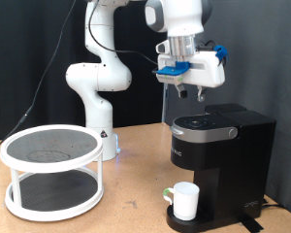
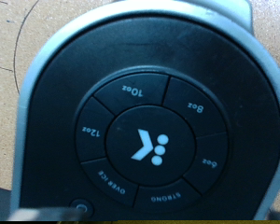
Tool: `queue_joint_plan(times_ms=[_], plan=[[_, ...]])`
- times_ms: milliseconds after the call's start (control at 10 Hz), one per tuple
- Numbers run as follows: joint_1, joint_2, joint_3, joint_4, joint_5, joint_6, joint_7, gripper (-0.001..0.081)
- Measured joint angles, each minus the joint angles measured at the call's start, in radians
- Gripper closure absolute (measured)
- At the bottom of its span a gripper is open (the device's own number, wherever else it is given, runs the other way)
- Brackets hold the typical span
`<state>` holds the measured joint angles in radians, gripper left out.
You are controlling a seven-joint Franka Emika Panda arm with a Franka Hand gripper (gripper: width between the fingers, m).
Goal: Make a cup of coffee with the keurig machine
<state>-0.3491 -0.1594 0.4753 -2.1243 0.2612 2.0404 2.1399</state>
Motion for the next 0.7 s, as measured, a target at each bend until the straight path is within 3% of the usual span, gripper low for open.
queue_joint_plan(times_ms=[100,200,300,400,700], plan=[[0.0,0.013,0.005,-0.004,0.0,0.009,0.001,0.0487],[0.0,0.027,0.012,-0.006,-0.001,0.011,0.001,0.0622],[0.0,0.04,0.017,-0.009,-0.003,0.018,0.002,0.0622],[0.0,0.052,0.024,-0.013,-0.009,0.028,0.004,0.0762],[0.0,0.076,0.038,-0.024,-0.022,0.067,0.015,0.0803]])
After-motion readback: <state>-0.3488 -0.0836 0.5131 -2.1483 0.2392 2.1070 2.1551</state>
